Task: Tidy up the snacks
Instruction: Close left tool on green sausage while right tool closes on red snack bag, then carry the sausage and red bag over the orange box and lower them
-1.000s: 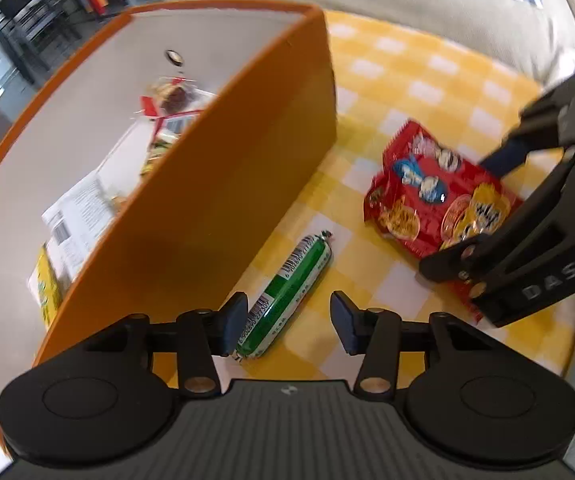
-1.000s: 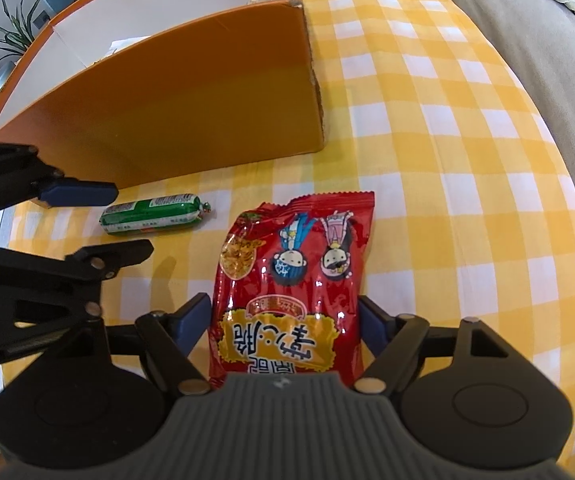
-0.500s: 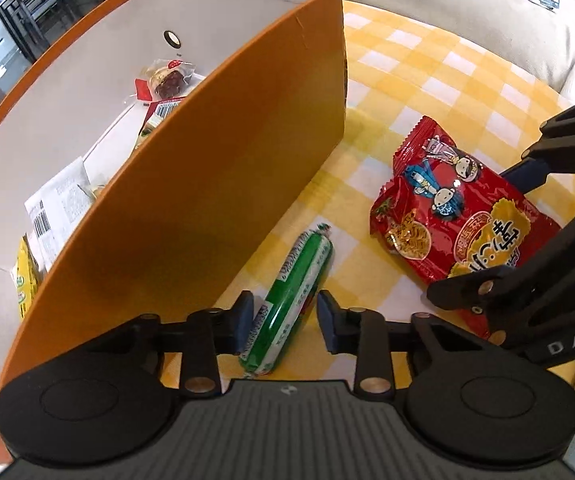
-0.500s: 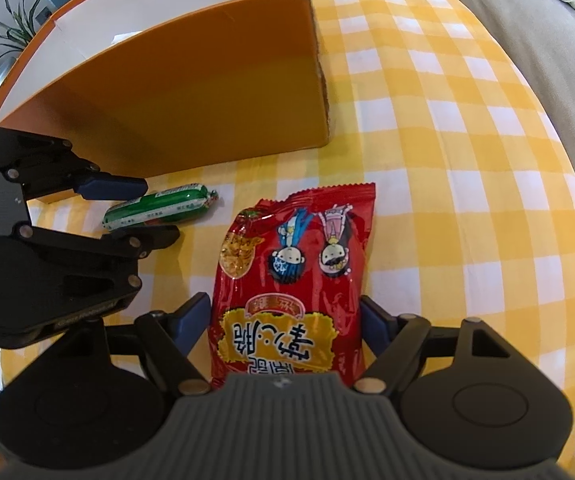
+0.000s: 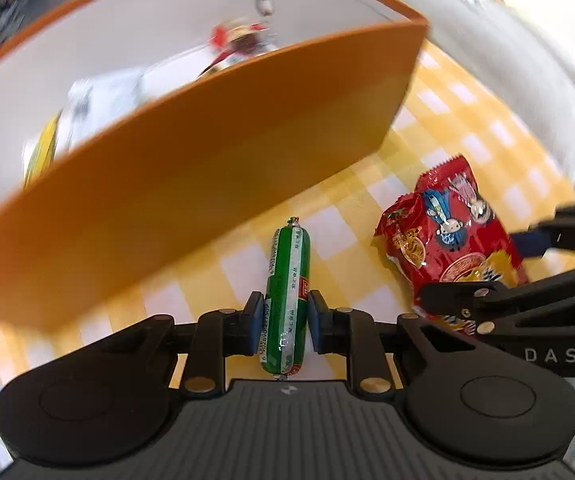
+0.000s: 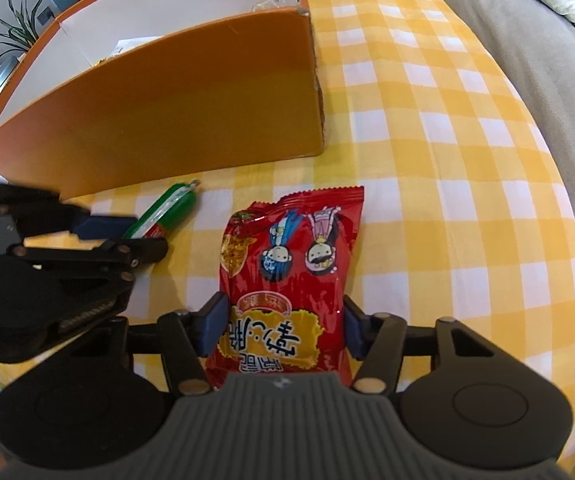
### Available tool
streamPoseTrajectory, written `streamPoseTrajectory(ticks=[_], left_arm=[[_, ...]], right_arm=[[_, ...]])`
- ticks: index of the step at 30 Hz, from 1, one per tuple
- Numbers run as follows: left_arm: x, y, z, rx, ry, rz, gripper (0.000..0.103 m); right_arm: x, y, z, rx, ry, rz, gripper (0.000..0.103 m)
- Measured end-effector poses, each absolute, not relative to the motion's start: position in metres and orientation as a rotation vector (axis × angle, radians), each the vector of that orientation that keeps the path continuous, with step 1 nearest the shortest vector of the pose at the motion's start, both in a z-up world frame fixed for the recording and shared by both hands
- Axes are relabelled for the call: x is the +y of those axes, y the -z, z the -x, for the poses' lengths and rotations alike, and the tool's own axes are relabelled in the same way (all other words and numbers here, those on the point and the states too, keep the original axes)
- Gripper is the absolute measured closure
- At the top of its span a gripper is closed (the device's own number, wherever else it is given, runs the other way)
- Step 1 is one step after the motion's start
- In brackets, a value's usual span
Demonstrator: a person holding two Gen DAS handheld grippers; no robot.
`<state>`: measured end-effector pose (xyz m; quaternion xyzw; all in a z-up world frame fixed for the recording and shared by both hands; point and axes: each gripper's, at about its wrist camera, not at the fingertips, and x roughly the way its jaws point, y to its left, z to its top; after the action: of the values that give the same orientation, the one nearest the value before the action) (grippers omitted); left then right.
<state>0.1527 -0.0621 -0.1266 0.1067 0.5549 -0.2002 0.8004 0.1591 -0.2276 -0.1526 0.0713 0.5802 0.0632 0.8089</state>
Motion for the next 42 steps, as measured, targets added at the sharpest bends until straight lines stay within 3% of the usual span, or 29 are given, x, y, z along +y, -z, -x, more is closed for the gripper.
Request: streamPoseTrajectory(ticks=[8, 17, 18, 19, 28, 42], left_arm=[[-0.024, 0.101, -0.132, 1.171, 0.35, 0.096, 0.079], [-0.01, 0.058, -0.118, 1.068, 0.327, 0.197, 0.079], [-0.008, 0.05, -0.117, 1.049, 0.325, 0.203, 0.079], [-0.007, 0.042, -0.117, 1.029, 0.323, 0.209, 0.079], [-0.004, -0.009, -0.129, 0.91, 0.335, 0.208, 0.079], [-0.004, -0.044, -0.185, 0.857, 0.337, 0.191, 0.079]], right_arm=[[-0.231, 0.128, -0.153, 1.19, -0.158, -0.197, 0.048], [-0.227, 0.101, -0.141, 1.149, -0.203, -0.223, 0.05], [-0.226, 0.095, -0.139, 1.132, -0.206, -0.218, 0.06], [-0.225, 0.088, -0.137, 1.112, -0.207, -0.211, 0.083], [-0.228, 0.056, -0.142, 1.029, -0.237, -0.251, 0.085], [-0.216, -0.017, -0.191, 0.849, -0.294, -0.215, 0.085]])
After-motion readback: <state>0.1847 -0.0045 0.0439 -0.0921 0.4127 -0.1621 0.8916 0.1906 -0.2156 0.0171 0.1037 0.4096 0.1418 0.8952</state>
